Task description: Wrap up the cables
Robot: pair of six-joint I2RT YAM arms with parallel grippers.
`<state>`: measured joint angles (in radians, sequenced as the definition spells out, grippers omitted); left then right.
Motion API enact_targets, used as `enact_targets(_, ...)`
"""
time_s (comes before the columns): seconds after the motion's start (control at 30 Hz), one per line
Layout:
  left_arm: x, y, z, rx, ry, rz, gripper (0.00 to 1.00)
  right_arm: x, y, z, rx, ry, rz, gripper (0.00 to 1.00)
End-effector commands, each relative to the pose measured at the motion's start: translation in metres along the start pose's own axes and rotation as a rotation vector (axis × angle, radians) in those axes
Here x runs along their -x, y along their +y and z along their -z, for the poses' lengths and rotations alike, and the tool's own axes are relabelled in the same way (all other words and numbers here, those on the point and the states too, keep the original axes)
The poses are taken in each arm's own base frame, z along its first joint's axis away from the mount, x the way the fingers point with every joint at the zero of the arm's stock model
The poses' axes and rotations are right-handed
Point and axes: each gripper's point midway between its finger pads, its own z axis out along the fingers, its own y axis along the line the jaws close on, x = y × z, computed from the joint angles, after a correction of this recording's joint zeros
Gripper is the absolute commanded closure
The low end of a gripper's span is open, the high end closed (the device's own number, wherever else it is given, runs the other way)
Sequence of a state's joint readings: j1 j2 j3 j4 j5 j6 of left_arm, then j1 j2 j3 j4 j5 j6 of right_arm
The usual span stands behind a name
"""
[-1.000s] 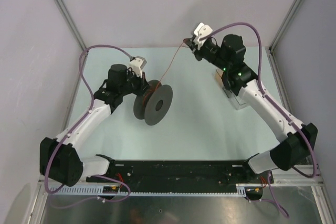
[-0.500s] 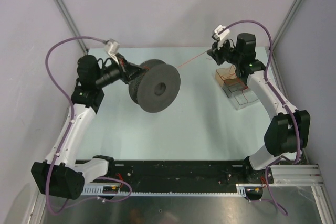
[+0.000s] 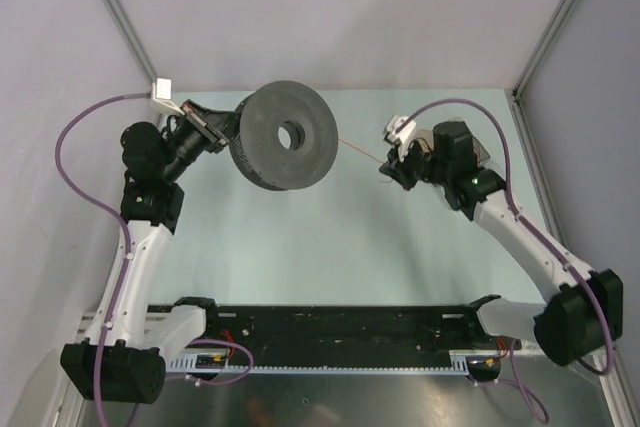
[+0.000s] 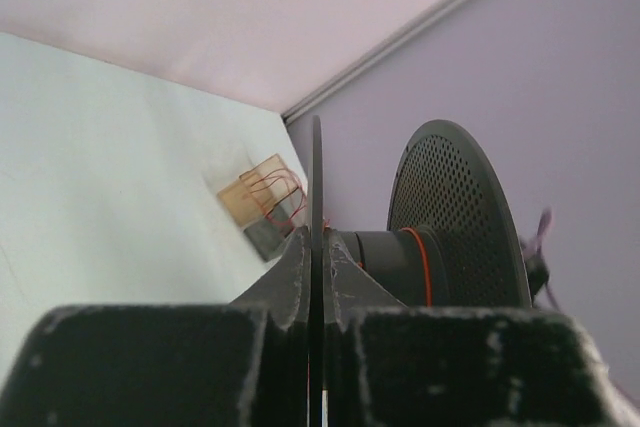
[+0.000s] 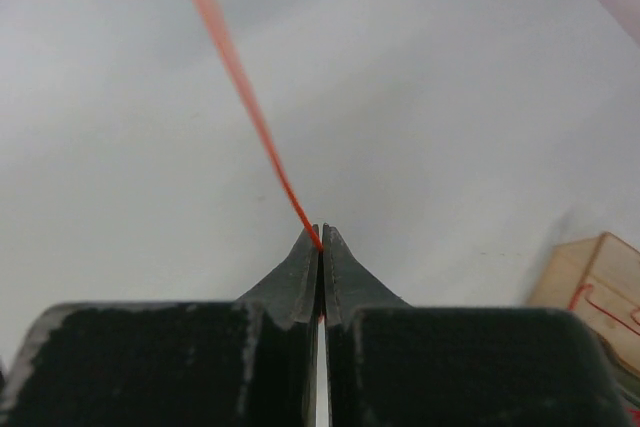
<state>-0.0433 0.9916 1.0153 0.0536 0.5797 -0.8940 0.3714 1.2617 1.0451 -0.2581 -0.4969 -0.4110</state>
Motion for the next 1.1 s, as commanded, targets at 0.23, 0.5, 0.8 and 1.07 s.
enact_targets(0.23, 0.027, 0.029, 0.008, 0.302, -0.204, 0.271, 1.0, 0.024, 0.118, 0.022, 0.163, -0.081, 0.202, 1.0)
enact_targets(0.5, 0.031, 0.017, 0.014, 0.284, -0.208, 0.181, 1.0, -0.008, 0.135, 0.026, 0.216, -0.047, 0.223, 1.0)
enact_targets(0.8, 0.045, -0.037, 0.029, 0.116, -0.227, 0.053, 1.0, -0.021, 0.143, 0.022, 0.214, -0.1, 0.166, 1.0)
enact_targets(1.07, 0.052, -0.057, 0.025, 0.022, -0.236, 0.092, 1.0, -0.008, 0.164, 0.023, 0.289, -0.158, 0.215, 1.0)
